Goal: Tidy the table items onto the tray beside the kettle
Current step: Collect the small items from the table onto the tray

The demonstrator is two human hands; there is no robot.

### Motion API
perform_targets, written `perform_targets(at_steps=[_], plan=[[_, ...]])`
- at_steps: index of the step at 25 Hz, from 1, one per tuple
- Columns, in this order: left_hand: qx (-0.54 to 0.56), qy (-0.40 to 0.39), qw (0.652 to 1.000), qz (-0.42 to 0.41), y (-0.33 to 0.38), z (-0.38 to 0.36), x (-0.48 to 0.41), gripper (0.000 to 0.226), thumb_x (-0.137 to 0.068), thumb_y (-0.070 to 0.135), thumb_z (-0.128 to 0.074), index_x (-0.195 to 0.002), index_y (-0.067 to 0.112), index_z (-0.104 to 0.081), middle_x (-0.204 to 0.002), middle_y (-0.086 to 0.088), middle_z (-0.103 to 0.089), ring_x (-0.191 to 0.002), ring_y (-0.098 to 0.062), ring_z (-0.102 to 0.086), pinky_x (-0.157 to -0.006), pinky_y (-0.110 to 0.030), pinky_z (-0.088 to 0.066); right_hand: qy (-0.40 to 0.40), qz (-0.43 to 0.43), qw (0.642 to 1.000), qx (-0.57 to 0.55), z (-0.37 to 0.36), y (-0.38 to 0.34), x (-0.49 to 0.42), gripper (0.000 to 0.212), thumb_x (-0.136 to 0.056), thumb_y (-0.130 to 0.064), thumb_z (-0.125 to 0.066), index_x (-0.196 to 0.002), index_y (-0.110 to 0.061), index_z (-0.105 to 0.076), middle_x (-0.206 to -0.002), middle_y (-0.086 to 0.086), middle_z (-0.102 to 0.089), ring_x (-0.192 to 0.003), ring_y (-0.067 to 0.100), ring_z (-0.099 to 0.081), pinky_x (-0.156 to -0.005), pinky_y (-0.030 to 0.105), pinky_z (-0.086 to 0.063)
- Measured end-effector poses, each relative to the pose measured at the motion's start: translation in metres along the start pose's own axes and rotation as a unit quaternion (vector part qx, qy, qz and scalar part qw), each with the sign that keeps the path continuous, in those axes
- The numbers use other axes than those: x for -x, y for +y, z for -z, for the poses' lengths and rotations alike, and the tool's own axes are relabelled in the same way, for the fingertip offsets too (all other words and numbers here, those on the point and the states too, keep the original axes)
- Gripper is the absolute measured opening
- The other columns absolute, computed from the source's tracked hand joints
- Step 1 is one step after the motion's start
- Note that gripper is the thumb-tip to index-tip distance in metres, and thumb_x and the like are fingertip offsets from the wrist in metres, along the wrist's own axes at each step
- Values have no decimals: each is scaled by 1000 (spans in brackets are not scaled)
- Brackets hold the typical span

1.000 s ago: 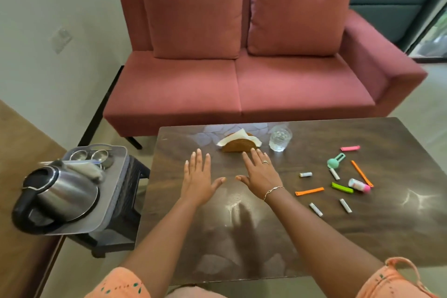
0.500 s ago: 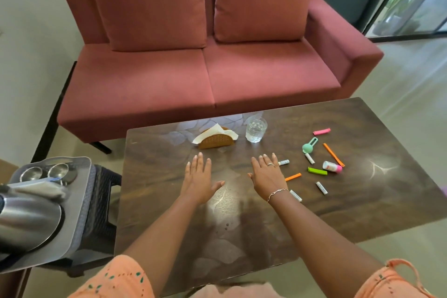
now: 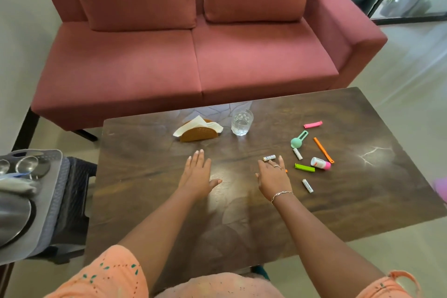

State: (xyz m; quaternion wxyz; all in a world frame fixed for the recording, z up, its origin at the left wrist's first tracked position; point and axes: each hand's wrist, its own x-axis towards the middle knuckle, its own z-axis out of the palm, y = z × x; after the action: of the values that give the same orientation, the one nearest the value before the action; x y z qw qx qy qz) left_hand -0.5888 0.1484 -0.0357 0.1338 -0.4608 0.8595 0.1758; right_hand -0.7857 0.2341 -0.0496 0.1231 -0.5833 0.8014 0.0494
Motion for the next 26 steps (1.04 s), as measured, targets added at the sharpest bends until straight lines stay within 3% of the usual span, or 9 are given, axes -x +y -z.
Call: perform_targets(at_steps=[5, 8, 11, 14, 18, 26], plan=[[19, -12, 1000, -2, 54, -16, -38, 68, -93, 47, -42, -144, 11, -17, -157, -15, 0, -145, -25, 6, -117, -38, 3, -12, -3, 1000, 3, -3, 87, -21, 21, -91, -19, -43, -109, -11, -50, -102, 7, -63, -109, 24, -52, -115, 38, -5], [22, -2, 1000, -15, 84, -28, -64, 59, -92, 42, -48, -139, 13, -28, -154, -12, -17, -145, -25, 0, -118, -37, -3, -17, -21, 1000, 7, -6, 143, -36, 19, -90, -20, -47, -104, -10, -54, -98, 9, -65, -102, 26, -55, -114, 36, -9], [40, -5, 999, -17, 117, -43, -92, 46, -88, 34, -55, -127, 13, -43, -136, -7, -42, -140, -24, -22, -110, -32, -25, -37, -64, 997, -2, -9, 204, -54, 19, -88, -18, -50, -103, -9, -58, -98, 11, -66, -100, 29, -57, -112, 36, -11], [74, 4, 997, 5, 144, -56, -116, 34, -86, 27, -57, -115, 13, -51, -118, -5, -53, -117, -23, -45, -93, -32, -37, -63, -110, 991, -39, -14, 255, -72, 15, -86, -13, -53, -96, -7, -61, -96, 15, -67, -98, 32, -57, -109, 36, -19], [54, -41, 997, 25, 162, -75, -131, 19, -86, 22, -56, -102, 13, -52, -112, -5, -54, -106, -23, -48, -84, -33, -38, -104, -163, 977, -89, -21, 279, -91, 22, -85, -19, -57, -101, -5, -62, -107, 17, -63, -103, 37, -52, -83, 36, -43], [1, -80, 996, 33, 191, -115, -184, 31, -86, 28, -59, -112, 15, -48, -119, -4, -52, -111, -23, -47, -87, -32, -37, -112, -231, 960, -110, -58, 301, -166, 24, -85, -25, -62, -95, -4, -58, -101, 18, -63, -100, 36, -55, -75, 34, -44]])
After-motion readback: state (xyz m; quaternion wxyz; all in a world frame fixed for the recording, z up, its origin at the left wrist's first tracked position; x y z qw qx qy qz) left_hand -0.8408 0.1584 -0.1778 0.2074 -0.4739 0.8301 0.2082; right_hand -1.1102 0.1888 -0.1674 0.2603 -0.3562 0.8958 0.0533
